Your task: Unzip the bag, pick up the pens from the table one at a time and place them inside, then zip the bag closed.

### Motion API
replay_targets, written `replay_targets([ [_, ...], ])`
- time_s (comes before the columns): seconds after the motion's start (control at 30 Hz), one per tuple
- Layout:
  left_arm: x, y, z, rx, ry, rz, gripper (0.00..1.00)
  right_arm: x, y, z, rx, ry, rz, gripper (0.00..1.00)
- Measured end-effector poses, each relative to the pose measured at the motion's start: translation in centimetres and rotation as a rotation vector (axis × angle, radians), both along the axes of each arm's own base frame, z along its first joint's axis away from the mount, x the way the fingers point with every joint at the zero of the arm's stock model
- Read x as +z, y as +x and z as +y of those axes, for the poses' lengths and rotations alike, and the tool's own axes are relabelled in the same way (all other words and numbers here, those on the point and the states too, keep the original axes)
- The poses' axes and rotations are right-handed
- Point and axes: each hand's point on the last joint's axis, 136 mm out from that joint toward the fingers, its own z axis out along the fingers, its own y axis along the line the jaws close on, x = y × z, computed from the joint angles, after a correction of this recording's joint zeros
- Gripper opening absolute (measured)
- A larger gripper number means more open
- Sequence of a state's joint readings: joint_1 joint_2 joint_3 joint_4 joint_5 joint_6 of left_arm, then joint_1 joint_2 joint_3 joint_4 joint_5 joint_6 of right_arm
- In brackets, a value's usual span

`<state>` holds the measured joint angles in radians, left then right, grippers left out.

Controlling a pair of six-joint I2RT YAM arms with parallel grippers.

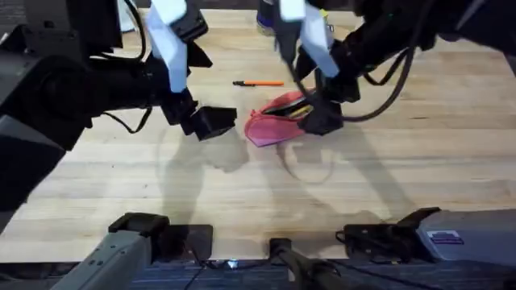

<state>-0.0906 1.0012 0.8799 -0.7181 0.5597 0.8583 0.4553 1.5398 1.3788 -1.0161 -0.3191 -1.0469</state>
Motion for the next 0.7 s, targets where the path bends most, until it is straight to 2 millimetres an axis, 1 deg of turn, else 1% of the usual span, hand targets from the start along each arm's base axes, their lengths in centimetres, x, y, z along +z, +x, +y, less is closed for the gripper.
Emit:
replay_targets([
  [0.03,-0.1,0.1,0.2,-0.002,0.023,-0.013,0.994,0.8,0.3,-0.7,-0.083,0.04,0.02,0.996],
  [0.1,-0.2,0.2,0.3,-0.012,0.04,-0.026,0.994,1.4,0.6,-1.2,-0.141,0.067,0.033,0.996],
  [0.2,-0.2,0.7,0.4,-0.031,0.063,-0.058,0.994,2.0,1.0,-2.1,-0.223,0.093,0.051,0.995],
  [0.3,-0.6,1.9,0.2,-0.044,0.071,-0.075,0.992,2.1,1.3,-2.7,-0.286,0.107,0.073,0.996],
  [0.4,-1.5,3.1,-0.1,-0.06,0.065,-0.068,0.992,2.2,1.4,-2.8,-0.316,0.114,0.087,0.996],
  [0.53,-3.2,4.0,-0.6,-0.086,0.048,-0.004,0.992,2.2,1.4,-2.8,-0.331,0.118,0.096,0.996],
  [0.6,-3.6,4.8,-0.9,-0.096,0.038,0.025,0.991,2.2,1.4,-2.8,-0.335,0.118,0.098,0.996],
  [0.7,-3.2,6.7,-1.3,-0.106,0.027,0.036,0.991,2.2,1.4,-2.8,-0.339,0.119,0.1,0.996],
])
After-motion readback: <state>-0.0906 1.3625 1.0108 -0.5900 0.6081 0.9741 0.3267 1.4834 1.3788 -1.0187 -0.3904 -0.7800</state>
